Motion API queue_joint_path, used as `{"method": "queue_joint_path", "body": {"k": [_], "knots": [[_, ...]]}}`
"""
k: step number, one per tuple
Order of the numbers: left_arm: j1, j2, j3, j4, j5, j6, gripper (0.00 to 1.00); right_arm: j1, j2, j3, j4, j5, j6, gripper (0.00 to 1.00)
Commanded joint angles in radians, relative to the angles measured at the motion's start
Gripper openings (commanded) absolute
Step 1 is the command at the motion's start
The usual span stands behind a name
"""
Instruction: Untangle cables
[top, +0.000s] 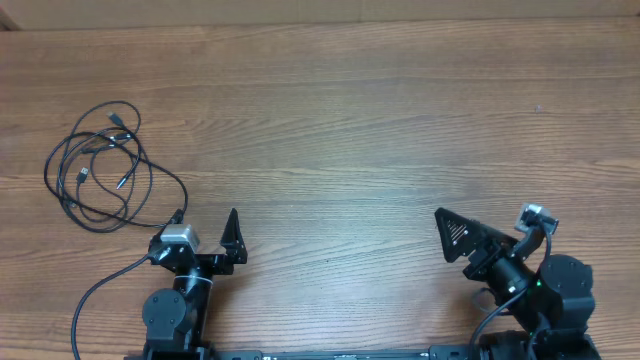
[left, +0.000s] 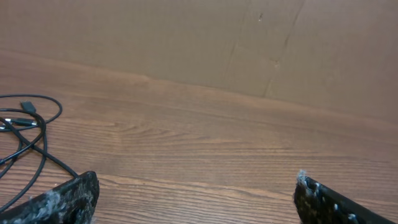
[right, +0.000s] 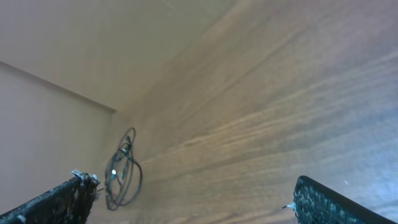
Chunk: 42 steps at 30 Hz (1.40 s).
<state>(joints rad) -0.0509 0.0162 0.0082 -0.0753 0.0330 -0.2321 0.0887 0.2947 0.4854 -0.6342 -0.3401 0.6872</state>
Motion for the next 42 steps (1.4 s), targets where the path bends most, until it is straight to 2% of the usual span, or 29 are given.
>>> {"method": "queue_joint_path", "body": {"k": [1, 10, 24, 29, 42], "knots": [[-0.004, 0.002, -0.003, -0.002, 0.008, 0.015, 0.99, 0.006, -0.026, -0.064, -0.008, 0.006, -0.006, 1.0], [-0.004, 0.002, -0.003, -0.002, 0.008, 0.016, 1.0, 0.006, -0.026, -0.187, -0.008, 0.006, -0.006, 1.0], [-0.004, 0.002, -0.003, -0.002, 0.008, 0.016, 0.99, 0.005, -0.029, -0.198, -0.077, 0.006, -0.006, 1.0], [-0.004, 0.002, -0.003, -0.002, 0.008, 0.015, 1.0, 0.006, -0.092, -0.198, -0.143, 0.006, -0.006, 1.0], [-0.004, 0.002, -0.003, -0.002, 0.008, 0.016, 0.99, 0.006, -0.247, -0.198, -0.142, 0.006, -0.006, 1.0]]}}
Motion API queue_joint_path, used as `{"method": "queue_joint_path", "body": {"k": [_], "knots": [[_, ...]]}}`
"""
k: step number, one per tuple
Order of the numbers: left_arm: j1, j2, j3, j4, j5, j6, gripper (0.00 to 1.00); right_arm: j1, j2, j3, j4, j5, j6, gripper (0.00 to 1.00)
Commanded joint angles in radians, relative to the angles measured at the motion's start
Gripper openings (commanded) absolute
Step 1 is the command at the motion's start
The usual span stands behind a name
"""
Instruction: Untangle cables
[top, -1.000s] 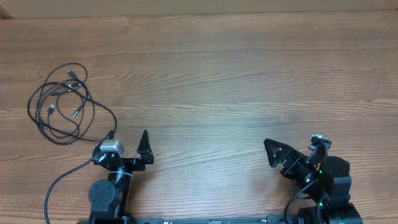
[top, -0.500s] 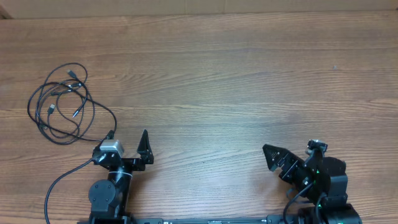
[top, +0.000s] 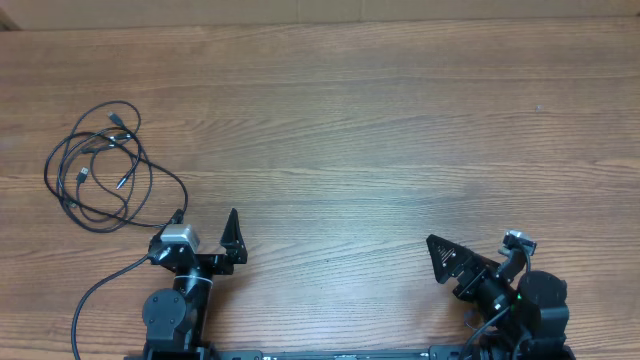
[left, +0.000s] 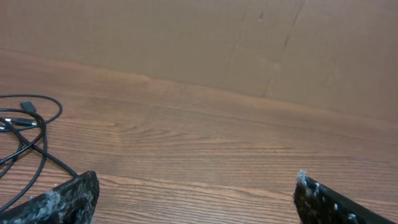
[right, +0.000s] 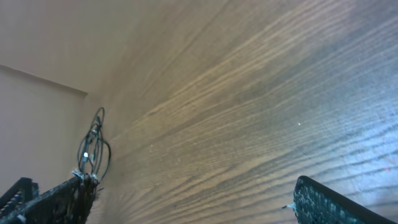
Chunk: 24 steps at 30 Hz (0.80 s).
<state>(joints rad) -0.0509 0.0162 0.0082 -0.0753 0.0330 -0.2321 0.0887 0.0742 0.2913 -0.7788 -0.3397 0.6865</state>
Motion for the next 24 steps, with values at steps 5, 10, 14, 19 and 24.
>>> {"method": "queue_joint_path", "body": {"k": [5, 10, 14, 19, 24], "knots": [[-0.004, 0.002, -0.003, -0.002, 0.008, 0.016, 1.0, 0.006, -0.034, -0.004, 0.003, 0.006, -0.005, 1.0], [-0.004, 0.002, -0.003, -0.002, 0.008, 0.015, 1.0, 0.006, -0.057, -0.004, 0.002, 0.006, -0.005, 1.0], [-0.004, 0.003, -0.003, -0.002, 0.008, 0.016, 1.0, 0.005, -0.072, -0.004, 0.015, 0.006, -0.005, 1.0], [-0.004, 0.003, -0.003, -0.002, 0.008, 0.015, 1.0, 0.005, -0.072, -0.004, 0.031, 0.006, -0.005, 1.0], [-0.004, 0.003, -0.003, -0.002, 0.008, 0.016, 1.0, 0.005, -0.072, -0.004, 0.1, 0.042, -0.006, 1.0]]}}
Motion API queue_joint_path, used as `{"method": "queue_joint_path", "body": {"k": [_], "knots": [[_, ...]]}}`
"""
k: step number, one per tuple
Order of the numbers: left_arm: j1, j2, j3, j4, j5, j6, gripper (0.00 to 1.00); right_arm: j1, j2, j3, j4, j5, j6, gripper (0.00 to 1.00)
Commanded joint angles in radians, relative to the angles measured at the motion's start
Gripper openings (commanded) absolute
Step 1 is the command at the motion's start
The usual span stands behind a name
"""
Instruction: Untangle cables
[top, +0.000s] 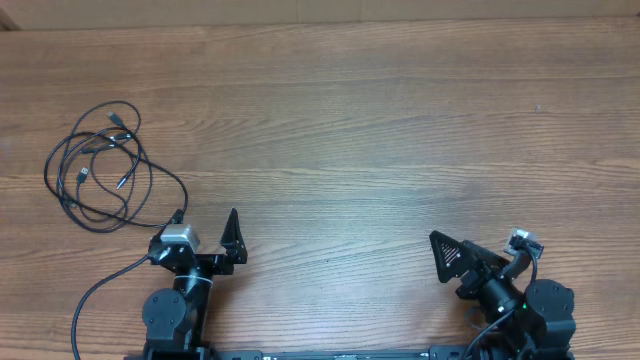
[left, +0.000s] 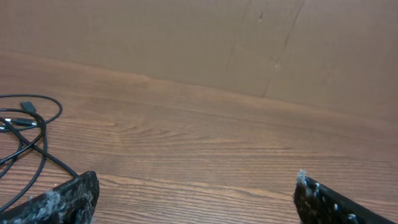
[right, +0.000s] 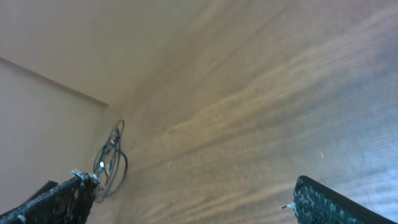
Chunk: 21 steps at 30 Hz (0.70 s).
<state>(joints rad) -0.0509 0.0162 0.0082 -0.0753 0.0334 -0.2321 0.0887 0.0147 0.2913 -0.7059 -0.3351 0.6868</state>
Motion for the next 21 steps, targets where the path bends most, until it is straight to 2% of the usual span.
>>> {"method": "queue_joint_path", "body": {"k": [1, 5, 12, 21], "knots": [[-0.004, 0.003, -0.003, -0.002, 0.008, 0.016, 1.0, 0.005, -0.013, -0.004, 0.048, 0.063, -0.006, 1.0], [-0.004, 0.003, -0.003, -0.002, 0.008, 0.016, 1.0, 0.005, -0.013, -0.004, 0.156, 0.166, -0.006, 1.0], [-0.004, 0.003, -0.003, -0.002, 0.008, 0.015, 0.99, 0.005, -0.013, -0.004, 0.457, 0.372, -0.006, 1.0], [-0.004, 0.003, -0.003, -0.002, 0.008, 0.015, 1.0, 0.005, -0.013, -0.059, 0.681, 0.585, -0.005, 1.0]]}}
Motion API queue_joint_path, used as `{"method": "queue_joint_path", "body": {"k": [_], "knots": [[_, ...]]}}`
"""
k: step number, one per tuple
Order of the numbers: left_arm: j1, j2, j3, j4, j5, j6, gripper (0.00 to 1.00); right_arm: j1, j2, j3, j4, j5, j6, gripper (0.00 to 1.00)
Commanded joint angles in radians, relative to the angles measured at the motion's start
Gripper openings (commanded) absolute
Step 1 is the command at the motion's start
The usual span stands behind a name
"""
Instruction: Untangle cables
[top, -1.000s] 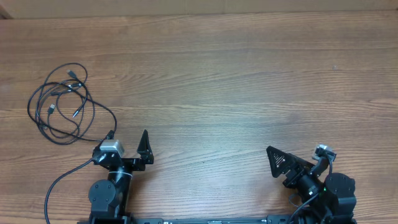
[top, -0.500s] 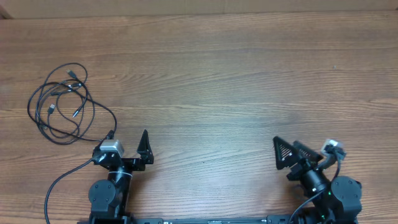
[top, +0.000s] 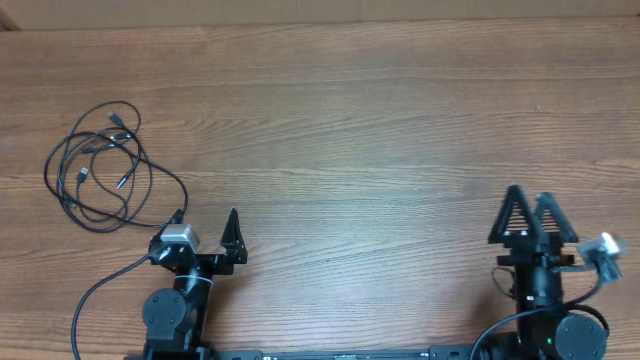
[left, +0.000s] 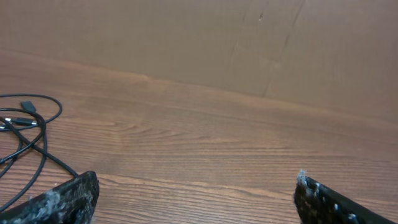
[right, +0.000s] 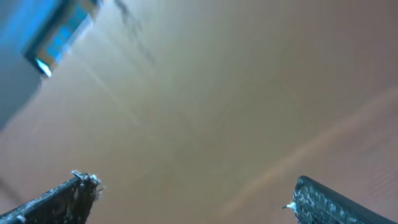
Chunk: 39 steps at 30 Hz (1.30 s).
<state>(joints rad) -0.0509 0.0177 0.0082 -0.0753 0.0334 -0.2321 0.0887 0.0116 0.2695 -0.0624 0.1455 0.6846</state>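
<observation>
A tangle of thin black cables (top: 100, 165) lies at the far left of the wooden table; its right loops (left: 28, 127) show at the left edge of the left wrist view. My left gripper (top: 207, 226) (left: 196, 186) rests open at the front left, just right of the tangle, holding nothing. At the front right my right gripper (top: 532, 215) (right: 193, 190) stands open and empty, pointing toward the far edge. The right wrist view is blurred and shows only the brown backdrop, no cables.
Brown cardboard (left: 186, 43) backs the table's far edge. A black lead (top: 100, 290) runs from the left arm's base off the front edge. Both arm bases sit at the near edge.
My right gripper has swung from pointing left across the table to pointing straight at the far edge, and its base now sits further right. The left gripper and the cables are unchanged.
Throughout, my left gripper sat open beside the untouched cable tangle. My right gripper pointed left toward the tangle at all three earlier moments, shifting a little near the front right corner. Now it faces the far wall, still open and empty.
</observation>
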Motion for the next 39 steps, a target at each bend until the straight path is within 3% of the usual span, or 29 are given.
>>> {"method": "queue_joint_path", "body": {"k": [1, 7, 15, 19, 27, 39], "knots": [[-0.004, 0.001, -0.003, -0.002, 0.008, 0.015, 0.99, 0.005, -0.01, -0.06, 0.08, 0.109, -0.003, 1.0], [-0.004, 0.001, -0.003, -0.002, 0.008, 0.015, 1.0, 0.006, -0.01, -0.183, 0.303, 0.109, 0.016, 1.0], [-0.004, 0.001, -0.003, -0.002, 0.008, 0.015, 1.0, 0.006, -0.01, -0.221, 0.281, 0.261, 0.334, 1.0], [-0.004, 0.001, -0.003, -0.002, 0.008, 0.016, 0.99, 0.006, -0.01, -0.262, 0.291, 0.318, 0.412, 1.0], [-0.004, 0.001, -0.003, -0.002, 0.008, 0.016, 1.0, 0.006, -0.01, -0.262, 0.241, 0.317, 0.415, 1.0], [-0.004, 0.001, -0.003, -0.002, 0.008, 0.015, 1.0, 0.007, -0.01, -0.262, 0.013, 0.318, 0.415, 1.0]]}}
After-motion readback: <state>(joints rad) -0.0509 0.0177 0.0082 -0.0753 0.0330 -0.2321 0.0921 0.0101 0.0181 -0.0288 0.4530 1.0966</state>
